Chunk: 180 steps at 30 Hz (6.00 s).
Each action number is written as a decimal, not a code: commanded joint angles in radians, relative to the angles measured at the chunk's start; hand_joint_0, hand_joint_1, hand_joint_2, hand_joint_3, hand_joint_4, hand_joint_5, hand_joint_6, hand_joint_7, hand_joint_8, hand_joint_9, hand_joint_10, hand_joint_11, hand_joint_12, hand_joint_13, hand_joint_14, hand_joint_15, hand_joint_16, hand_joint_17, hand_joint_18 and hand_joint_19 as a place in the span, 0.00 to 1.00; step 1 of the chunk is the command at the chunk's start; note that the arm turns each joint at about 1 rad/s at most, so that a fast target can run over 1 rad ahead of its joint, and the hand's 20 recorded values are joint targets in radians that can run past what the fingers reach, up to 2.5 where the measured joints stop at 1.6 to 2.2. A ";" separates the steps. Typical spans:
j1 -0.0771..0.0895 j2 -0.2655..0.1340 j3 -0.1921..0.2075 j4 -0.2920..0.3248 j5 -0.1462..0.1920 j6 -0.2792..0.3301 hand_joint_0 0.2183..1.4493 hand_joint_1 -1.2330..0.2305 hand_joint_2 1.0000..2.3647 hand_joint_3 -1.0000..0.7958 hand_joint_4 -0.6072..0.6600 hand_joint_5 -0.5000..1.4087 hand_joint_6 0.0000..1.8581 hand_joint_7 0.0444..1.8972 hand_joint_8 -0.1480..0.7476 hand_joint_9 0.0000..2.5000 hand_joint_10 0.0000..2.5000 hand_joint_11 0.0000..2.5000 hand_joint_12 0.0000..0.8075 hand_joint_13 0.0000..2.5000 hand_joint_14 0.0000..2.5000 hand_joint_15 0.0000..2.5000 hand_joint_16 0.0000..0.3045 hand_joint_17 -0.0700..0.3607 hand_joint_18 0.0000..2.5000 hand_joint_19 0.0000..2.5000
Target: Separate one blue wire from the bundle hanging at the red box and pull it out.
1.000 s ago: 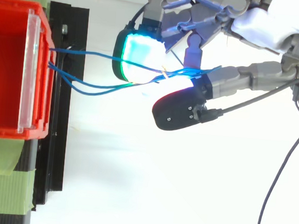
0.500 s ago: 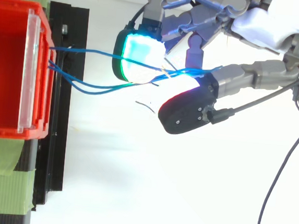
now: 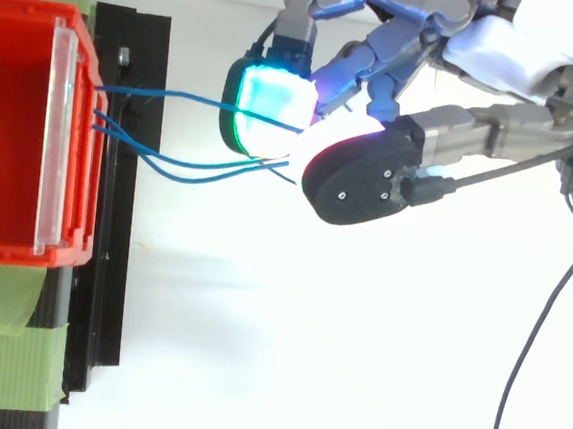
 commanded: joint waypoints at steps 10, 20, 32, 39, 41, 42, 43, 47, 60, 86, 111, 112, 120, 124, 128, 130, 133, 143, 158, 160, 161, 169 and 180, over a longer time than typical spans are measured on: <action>0.002 0.000 0.000 0.002 0.000 0.000 0.33 0.39 0.01 0.38 0.65 0.17 0.42 0.55 0.57 0.42 0.01 0.51 0.41 0.57 0.23 0.52 0.17 0.44 0.30 0.27; 0.003 0.000 0.000 0.002 0.002 0.000 0.32 0.39 0.02 0.46 0.64 0.17 0.44 0.54 0.58 0.43 0.01 0.52 0.40 0.57 0.24 0.51 0.17 0.44 0.31 0.28; 0.005 0.000 0.000 0.002 0.003 0.000 0.31 0.32 0.02 0.54 0.52 0.19 0.42 0.60 0.53 0.43 0.01 0.49 0.48 0.50 0.01 0.53 0.16 0.42 0.28 0.26; 0.003 0.000 0.000 0.003 0.003 0.000 0.31 0.31 0.02 0.56 0.48 0.19 0.41 0.62 0.52 0.40 0.01 0.43 0.52 0.28 0.01 0.30 0.17 0.43 0.25 0.24; 0.005 0.000 0.000 0.003 0.003 0.000 0.31 0.31 0.02 0.56 0.48 0.19 0.41 0.62 0.52 0.38 0.01 0.42 0.51 0.25 0.01 0.25 0.17 0.43 0.24 0.24; 0.005 0.000 0.000 0.002 0.003 -0.002 0.31 0.30 0.02 0.56 0.48 0.19 0.41 0.63 0.52 0.38 0.01 0.41 0.51 0.25 0.01 0.25 0.17 0.43 0.23 0.24; 0.005 0.000 0.000 0.002 0.003 -0.003 0.31 0.30 0.02 0.56 0.48 0.19 0.41 0.63 0.51 0.37 0.01 0.40 0.50 0.24 0.01 0.24 0.17 0.44 0.23 0.23; 0.005 0.000 0.000 0.003 0.003 -0.003 0.31 0.30 0.02 0.56 0.48 0.19 0.41 0.63 0.50 0.33 0.01 0.32 0.48 0.17 0.01 0.17 0.17 0.44 0.19 0.21; 0.005 0.000 0.000 -0.002 0.002 -0.014 0.31 0.30 0.02 0.55 0.45 0.20 0.41 0.63 0.42 0.14 0.00 0.08 0.42 0.04 0.00 0.07 0.17 0.43 0.07 0.13; 0.022 0.002 -0.074 -0.130 0.066 -0.025 0.31 0.31 0.02 0.55 0.45 0.19 0.42 0.60 0.42 0.14 0.00 0.09 0.42 0.01 0.00 0.07 0.17 0.43 0.04 0.13; 0.064 0.083 -0.253 -0.092 0.169 0.047 0.31 0.30 0.02 0.55 0.45 0.19 0.41 0.63 0.44 0.15 0.00 0.09 0.43 0.04 0.00 0.06 0.17 0.43 0.07 0.12; 0.066 0.083 -0.253 -0.092 0.169 0.047 0.31 0.30 0.02 0.55 0.45 0.19 0.41 0.63 0.44 0.15 0.00 0.09 0.43 0.03 0.00 0.06 0.17 0.43 0.07 0.12; 0.068 0.083 -0.253 0.011 0.169 0.034 0.31 0.30 0.02 0.55 0.45 0.19 0.41 0.63 0.44 0.15 0.00 0.09 0.43 0.04 0.00 0.06 0.17 0.43 0.07 0.12; 0.068 0.083 -0.253 0.051 0.169 0.018 0.31 0.31 0.02 0.55 0.44 0.19 0.41 0.63 0.44 0.15 0.00 0.09 0.43 0.04 0.00 0.06 0.17 0.43 0.07 0.13; 0.066 0.083 -0.253 0.051 0.167 0.008 0.31 0.31 0.02 0.55 0.44 0.19 0.41 0.63 0.44 0.15 0.00 0.09 0.43 0.04 0.00 0.06 0.17 0.43 0.07 0.12; 0.068 0.083 -0.253 0.051 0.166 0.006 0.31 0.31 0.02 0.55 0.44 0.19 0.41 0.63 0.44 0.15 0.00 0.09 0.43 0.04 0.00 0.06 0.17 0.43 0.07 0.13; 0.068 0.083 -0.253 0.052 0.166 0.005 0.31 0.31 0.02 0.55 0.44 0.19 0.41 0.63 0.44 0.16 0.00 0.09 0.43 0.04 0.00 0.06 0.17 0.43 0.07 0.12; 0.068 0.083 -0.253 0.051 0.169 0.006 0.31 0.31 0.02 0.55 0.44 0.19 0.41 0.62 0.44 0.15 0.00 0.09 0.43 0.04 0.00 0.06 0.17 0.43 0.07 0.12; 0.068 0.083 -0.253 0.051 0.169 0.006 0.31 0.32 0.02 0.56 0.44 0.19 0.43 0.58 0.42 0.14 0.00 0.10 0.42 0.00 0.00 0.05 0.17 0.43 0.00 0.09; 0.068 0.083 -0.253 0.051 0.169 0.006 0.31 0.32 0.02 0.56 0.43 0.19 0.43 0.58 0.42 0.14 0.00 0.10 0.41 0.00 0.00 0.05 0.17 0.43 0.00 0.09; 0.068 0.083 -0.253 0.051 0.169 0.006 0.31 0.32 0.02 0.56 0.43 0.19 0.43 0.58 0.42 0.14 0.00 0.09 0.41 0.00 0.00 0.05 0.17 0.43 0.00 0.09; 0.068 0.083 -0.253 0.051 0.169 0.006 0.31 0.31 0.02 0.55 0.43 0.19 0.43 0.57 0.42 0.15 0.00 0.10 0.41 0.01 0.00 0.05 0.17 0.43 0.00 0.08; 0.068 0.083 -0.253 0.051 0.169 0.006 0.31 0.31 0.02 0.55 0.43 0.19 0.43 0.58 0.42 0.16 0.00 0.10 0.41 0.01 0.00 0.05 0.17 0.43 0.00 0.08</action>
